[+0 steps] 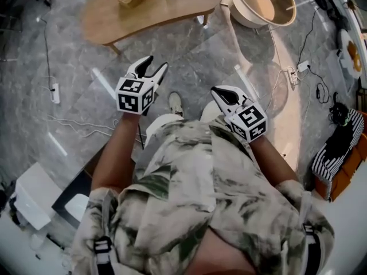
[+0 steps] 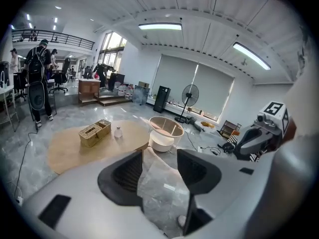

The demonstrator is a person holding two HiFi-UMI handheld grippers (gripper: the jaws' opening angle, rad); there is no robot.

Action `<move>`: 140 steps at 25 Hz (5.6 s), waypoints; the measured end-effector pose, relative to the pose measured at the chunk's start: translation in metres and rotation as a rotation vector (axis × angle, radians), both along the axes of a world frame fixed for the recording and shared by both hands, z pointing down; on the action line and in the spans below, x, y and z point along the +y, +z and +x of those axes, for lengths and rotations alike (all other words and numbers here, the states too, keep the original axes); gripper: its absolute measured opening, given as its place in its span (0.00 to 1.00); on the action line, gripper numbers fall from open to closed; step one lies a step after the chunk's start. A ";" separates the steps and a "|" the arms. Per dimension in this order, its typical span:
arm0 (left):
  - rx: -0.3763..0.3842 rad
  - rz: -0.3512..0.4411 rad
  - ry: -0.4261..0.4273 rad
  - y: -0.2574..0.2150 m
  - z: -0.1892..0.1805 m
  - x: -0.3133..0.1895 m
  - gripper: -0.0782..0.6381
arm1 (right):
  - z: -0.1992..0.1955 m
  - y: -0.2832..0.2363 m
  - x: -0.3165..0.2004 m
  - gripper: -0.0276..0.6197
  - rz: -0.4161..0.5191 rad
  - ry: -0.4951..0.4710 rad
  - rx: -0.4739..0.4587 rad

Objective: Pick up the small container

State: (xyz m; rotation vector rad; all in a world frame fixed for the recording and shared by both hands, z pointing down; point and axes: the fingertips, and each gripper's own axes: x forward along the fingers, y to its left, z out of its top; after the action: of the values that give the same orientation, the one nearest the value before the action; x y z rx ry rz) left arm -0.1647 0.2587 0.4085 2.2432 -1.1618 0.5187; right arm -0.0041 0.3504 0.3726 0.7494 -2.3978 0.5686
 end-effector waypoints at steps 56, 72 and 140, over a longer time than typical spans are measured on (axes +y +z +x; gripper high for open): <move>-0.156 -0.149 -0.088 0.237 0.032 -0.529 0.43 | 0.014 0.147 -0.450 0.08 -0.260 -0.001 0.115; -0.241 -0.208 -0.140 0.367 0.010 -0.628 0.43 | 0.010 0.232 -0.504 0.08 -0.413 0.025 0.196; -0.275 -0.098 -0.072 0.241 0.053 -0.645 0.32 | 0.081 0.189 -0.457 0.08 -0.342 0.117 0.137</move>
State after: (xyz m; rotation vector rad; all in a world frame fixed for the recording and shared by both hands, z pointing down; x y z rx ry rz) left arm -0.1122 -0.3864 0.6490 2.0840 -1.3156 0.8571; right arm 0.0771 -0.1068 0.5612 0.7513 -2.0679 0.9167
